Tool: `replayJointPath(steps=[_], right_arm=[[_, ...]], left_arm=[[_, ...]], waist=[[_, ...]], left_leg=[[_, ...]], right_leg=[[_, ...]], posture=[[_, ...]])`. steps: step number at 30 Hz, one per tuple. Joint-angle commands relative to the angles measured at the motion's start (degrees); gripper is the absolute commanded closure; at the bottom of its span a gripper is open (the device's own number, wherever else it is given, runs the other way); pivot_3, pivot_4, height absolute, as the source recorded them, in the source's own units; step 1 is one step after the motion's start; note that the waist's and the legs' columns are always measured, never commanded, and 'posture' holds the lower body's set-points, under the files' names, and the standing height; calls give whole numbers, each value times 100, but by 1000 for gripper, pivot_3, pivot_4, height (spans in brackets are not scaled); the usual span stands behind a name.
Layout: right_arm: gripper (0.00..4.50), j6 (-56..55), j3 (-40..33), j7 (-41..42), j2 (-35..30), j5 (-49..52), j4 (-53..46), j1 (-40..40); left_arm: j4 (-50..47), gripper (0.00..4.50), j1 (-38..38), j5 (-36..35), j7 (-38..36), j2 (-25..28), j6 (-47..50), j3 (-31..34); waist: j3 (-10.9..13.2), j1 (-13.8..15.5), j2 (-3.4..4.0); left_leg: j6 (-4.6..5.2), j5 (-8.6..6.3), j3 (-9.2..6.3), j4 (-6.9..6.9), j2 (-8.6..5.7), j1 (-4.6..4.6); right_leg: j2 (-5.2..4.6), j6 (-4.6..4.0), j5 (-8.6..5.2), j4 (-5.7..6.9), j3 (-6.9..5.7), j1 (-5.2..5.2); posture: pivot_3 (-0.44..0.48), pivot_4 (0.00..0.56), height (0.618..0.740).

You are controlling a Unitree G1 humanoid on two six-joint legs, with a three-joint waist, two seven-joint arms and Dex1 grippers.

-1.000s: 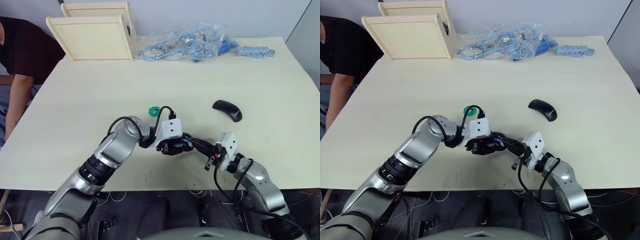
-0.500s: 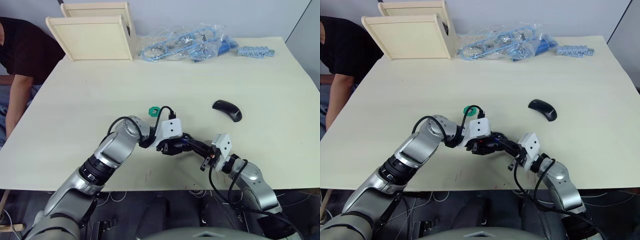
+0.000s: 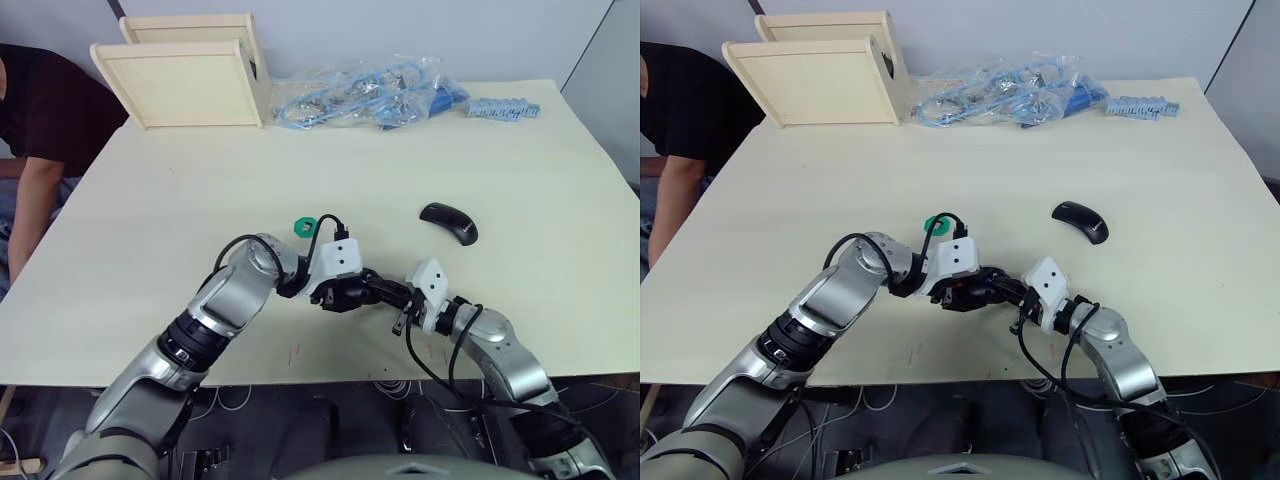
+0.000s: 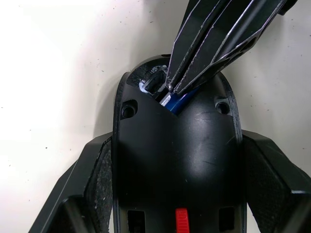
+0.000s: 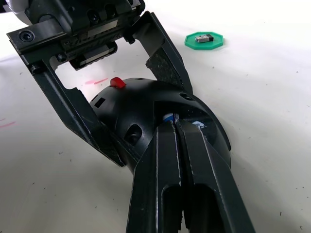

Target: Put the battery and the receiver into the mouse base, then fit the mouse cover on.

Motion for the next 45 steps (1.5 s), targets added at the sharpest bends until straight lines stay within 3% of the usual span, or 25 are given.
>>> replayJointPath(steps=[1,7,8,15,18,27,36,37,39,45], right_arm=[[4465,350,-222,259,-159,450,-270,171],[4465,739,-1157,842,-1116,1348,-1350,373],[4227,752,-1295,925,-1271,1439,-1444,444],[1610,561,-2235,1458,-2019,1914,-1901,1323],[54,463,-2596,1549,-2178,2035,-2111,1765],[54,507,-3148,1432,-2218,2167,-2599,2465],[54,504,-3095,1352,-2197,2155,-2629,2444],[0,484,-3088,1366,-2196,2143,-2594,2431],[0,452,-3070,1378,-2184,2121,-2544,2403],[0,267,-2978,1395,-2070,2008,-2426,2389]], left_arm=[[75,1505,52,66,61,-52,-4,-151],[143,1505,36,62,48,-72,-46,-133],[160,1505,28,61,46,-78,-55,-130],[260,1505,-28,41,32,-164,-137,-128],[318,1505,-83,43,23,-231,-154,-156],[429,1505,-167,85,-36,-307,-247,-229],[425,1505,-175,37,-73,-260,-185,-185],[431,480,-185,32,-14,-289,-190,-130],[386,38,-188,-36,-25,-294,-158,-56],[-225,38,175,-686,-18,-71,36,819]], waist=[[1,15,1],[7,25,1],[7,27,1],[12,66,4],[12,73,3],[12,110,3],[13,111,2],[13,110,2],[13,108,1],[31,49,-5]], left_leg=[[0,0,-1,0,0,-1],[1,0,-1,2,-6,-13],[1,0,-3,2,-6,-11],[1,-1,1,2,-8,-18],[4,-2,3,3,-10,-18],[5,-3,2,3,-11,-17],[5,-3,2,3,-10,-16],[5,-3,2,3,-10,-16],[5,-3,1,3,-10,-16],[5,-3,-4,2,-6,-23]], right_leg=[[0,0,0,0,0,0],[-9,3,1,-7,-3,-3],[-8,3,0,-7,-4,-3],[-11,5,-1,-10,-13,0],[-15,8,-2,-11,-13,2],[-17,9,-3,-14,-15,6],[-17,9,-4,-15,-14,6],[-17,9,-4,-15,-14,6],[-17,9,-4,-15,-14,6],[-15,8,-4,-13,-14,-3]], posture=[[0,150,740],[0,150,740],[0,150,740],[0,150,740],[0,150,740],[0,150,740],[0,150,740],[0,150,740],[0,150,740],[0,150,740]])
